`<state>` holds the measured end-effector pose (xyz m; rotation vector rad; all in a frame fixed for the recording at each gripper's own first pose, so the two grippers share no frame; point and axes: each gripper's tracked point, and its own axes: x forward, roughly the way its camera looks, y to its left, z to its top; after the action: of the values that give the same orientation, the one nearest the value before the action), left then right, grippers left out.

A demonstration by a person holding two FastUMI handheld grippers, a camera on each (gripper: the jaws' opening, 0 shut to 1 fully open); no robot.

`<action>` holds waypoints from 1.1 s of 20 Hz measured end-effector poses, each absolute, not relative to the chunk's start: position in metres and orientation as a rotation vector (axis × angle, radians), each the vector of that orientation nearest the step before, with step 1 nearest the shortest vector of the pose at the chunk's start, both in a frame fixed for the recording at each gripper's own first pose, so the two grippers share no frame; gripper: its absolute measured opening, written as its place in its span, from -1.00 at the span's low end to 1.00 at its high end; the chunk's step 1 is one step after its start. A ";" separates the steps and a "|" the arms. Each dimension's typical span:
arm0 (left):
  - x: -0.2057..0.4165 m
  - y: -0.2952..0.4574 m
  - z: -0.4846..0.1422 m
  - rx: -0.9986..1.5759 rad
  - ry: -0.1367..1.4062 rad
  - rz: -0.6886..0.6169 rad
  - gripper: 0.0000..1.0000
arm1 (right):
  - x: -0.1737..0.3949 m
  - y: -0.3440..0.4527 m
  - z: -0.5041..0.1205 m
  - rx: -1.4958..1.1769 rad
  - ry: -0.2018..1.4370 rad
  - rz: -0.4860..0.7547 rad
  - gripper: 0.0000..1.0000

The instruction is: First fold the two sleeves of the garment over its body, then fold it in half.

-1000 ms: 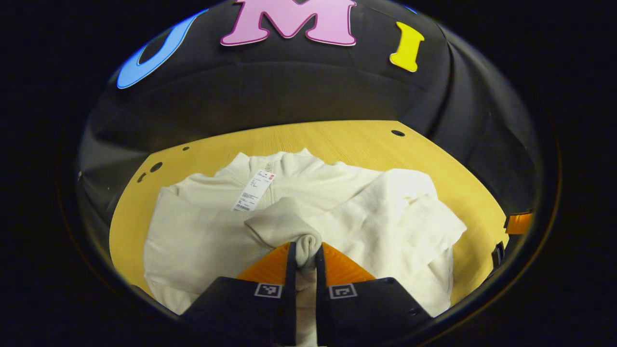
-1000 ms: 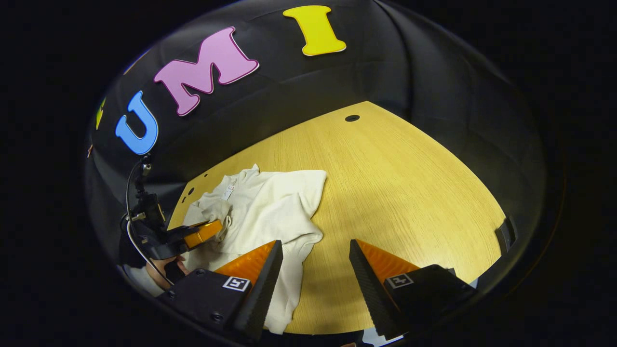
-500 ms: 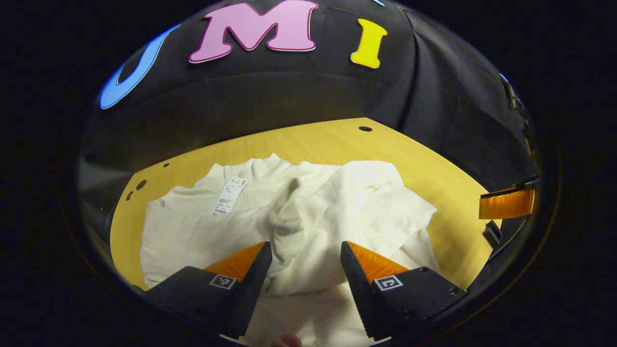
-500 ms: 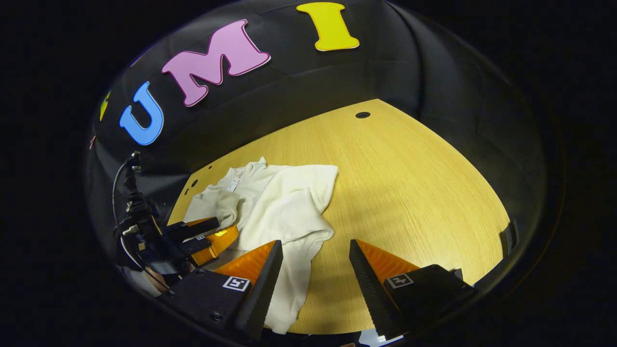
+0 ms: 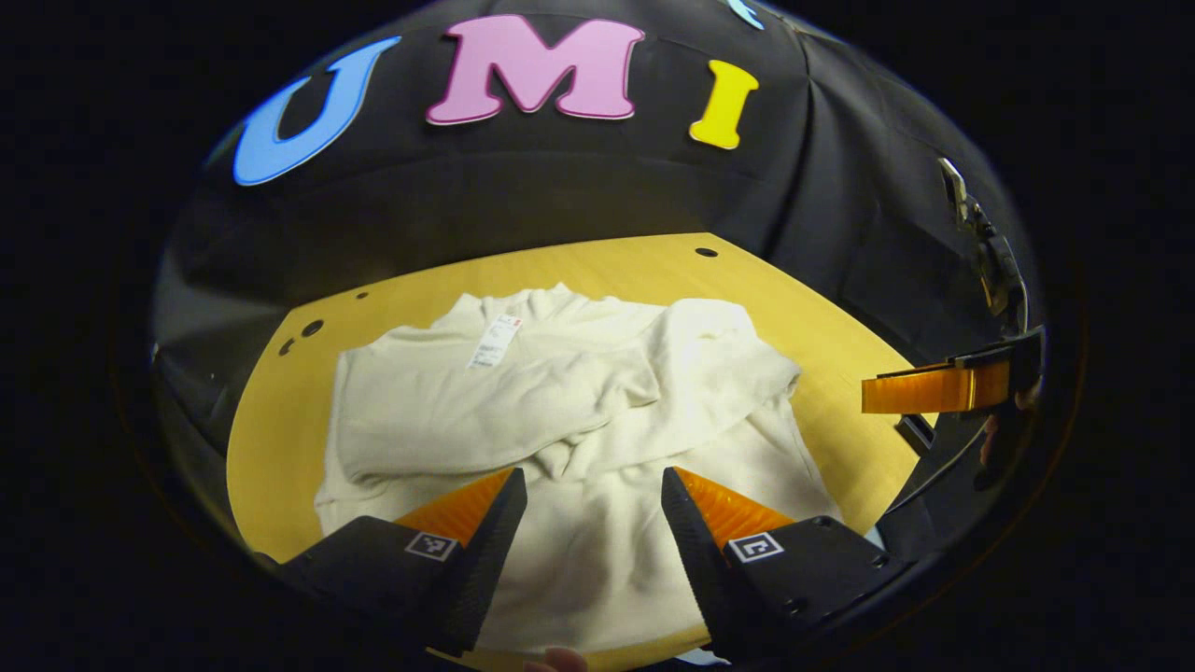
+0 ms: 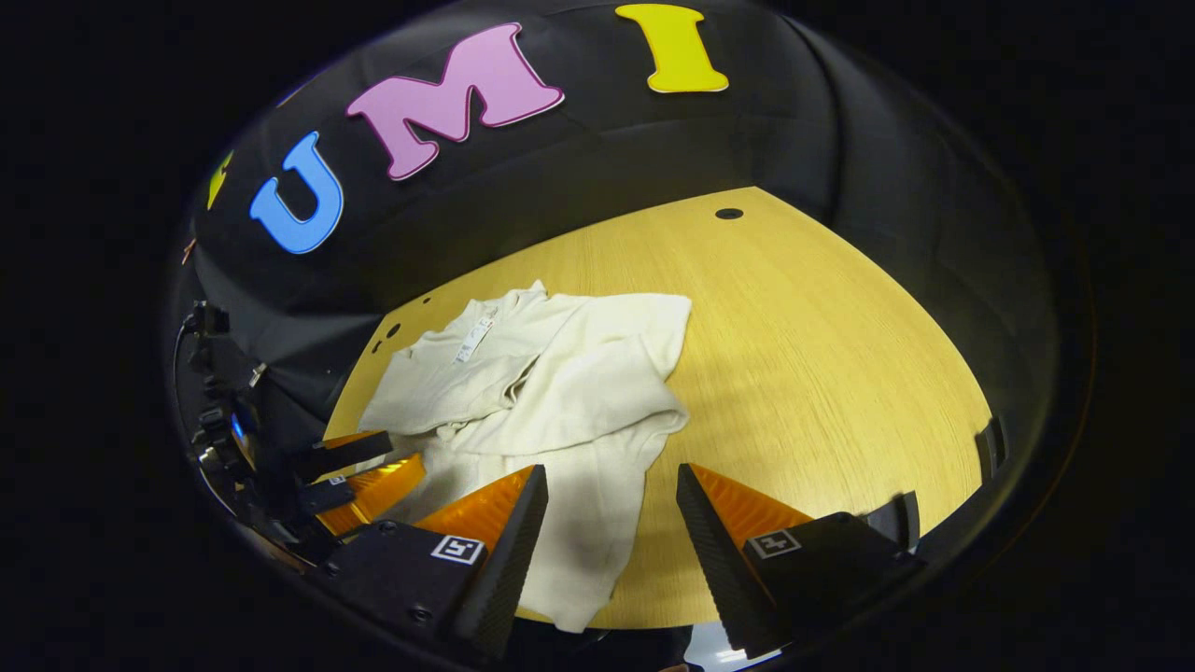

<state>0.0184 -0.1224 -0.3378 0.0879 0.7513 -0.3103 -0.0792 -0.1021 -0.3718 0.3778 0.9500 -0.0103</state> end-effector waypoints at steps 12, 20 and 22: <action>-0.074 0.028 -0.361 0.102 0.893 -0.097 0.80 | -0.165 -0.059 -0.395 0.366 1.082 -0.039 0.73; -0.080 0.076 -0.384 0.070 0.942 -0.005 0.80 | -0.195 -0.044 -0.423 0.389 1.171 -0.077 0.73; -0.077 0.080 -0.393 0.064 0.959 0.000 0.80 | -0.192 -0.040 -0.430 0.378 1.182 -0.071 0.73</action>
<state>-0.0770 0.0798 -0.3927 0.0638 0.9586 -0.0002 -0.1921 -0.0397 -0.4296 0.3784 1.1816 -0.0713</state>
